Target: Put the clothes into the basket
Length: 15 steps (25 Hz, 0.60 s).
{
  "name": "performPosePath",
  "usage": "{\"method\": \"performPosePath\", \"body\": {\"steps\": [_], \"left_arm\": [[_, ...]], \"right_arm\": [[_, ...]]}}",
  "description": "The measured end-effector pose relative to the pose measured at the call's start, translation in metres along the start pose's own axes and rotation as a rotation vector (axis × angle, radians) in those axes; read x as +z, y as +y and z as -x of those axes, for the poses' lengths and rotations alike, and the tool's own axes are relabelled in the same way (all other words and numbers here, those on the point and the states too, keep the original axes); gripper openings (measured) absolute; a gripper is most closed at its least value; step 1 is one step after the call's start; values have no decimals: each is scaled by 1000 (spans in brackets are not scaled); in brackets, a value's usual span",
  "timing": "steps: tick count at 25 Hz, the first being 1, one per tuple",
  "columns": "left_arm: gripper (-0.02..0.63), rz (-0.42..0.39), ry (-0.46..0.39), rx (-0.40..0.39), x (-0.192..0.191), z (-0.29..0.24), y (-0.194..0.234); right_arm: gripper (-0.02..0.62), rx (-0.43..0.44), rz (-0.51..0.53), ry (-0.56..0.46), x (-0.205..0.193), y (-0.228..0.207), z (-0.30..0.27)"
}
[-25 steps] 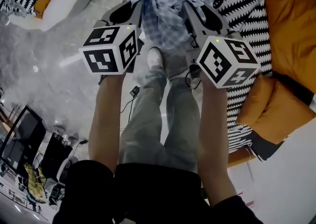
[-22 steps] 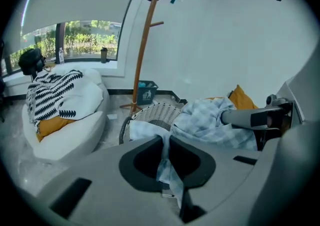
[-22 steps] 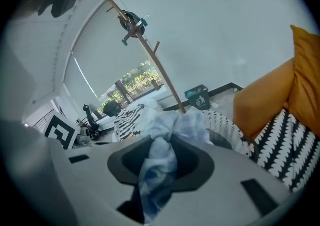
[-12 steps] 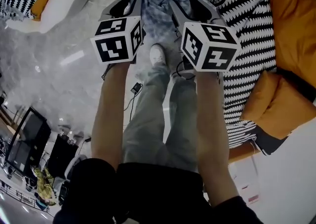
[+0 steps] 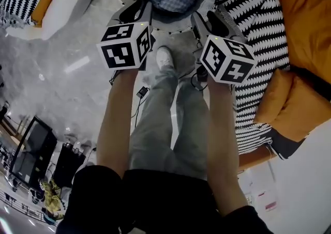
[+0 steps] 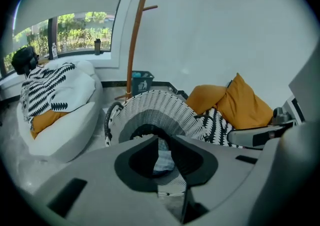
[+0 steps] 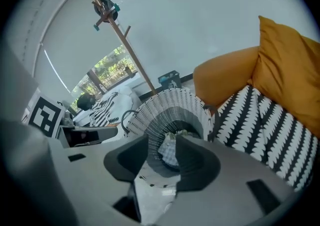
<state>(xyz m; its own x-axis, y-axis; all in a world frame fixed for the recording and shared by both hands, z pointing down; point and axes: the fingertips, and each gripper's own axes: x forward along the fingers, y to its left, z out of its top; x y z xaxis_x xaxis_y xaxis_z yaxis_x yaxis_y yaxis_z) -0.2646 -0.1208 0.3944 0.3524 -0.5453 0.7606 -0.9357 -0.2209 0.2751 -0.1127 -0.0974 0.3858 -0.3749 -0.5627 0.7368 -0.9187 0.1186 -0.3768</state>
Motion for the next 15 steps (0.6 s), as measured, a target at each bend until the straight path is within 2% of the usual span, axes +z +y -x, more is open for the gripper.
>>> {"method": "performPosePath", "body": {"steps": [3,7,15], "left_arm": [[39,7,-18,-38,-2,7,-15],[21,7,-36,-94,-5,23,-43],[9,-50,-163,-273,11,69,-130]], "right_arm": [[105,-1,-21,-14,-7,-4,11],[38,17,-77,-44,-13,-5,36],[18,46,-135,-187,-11,-24,112]]}}
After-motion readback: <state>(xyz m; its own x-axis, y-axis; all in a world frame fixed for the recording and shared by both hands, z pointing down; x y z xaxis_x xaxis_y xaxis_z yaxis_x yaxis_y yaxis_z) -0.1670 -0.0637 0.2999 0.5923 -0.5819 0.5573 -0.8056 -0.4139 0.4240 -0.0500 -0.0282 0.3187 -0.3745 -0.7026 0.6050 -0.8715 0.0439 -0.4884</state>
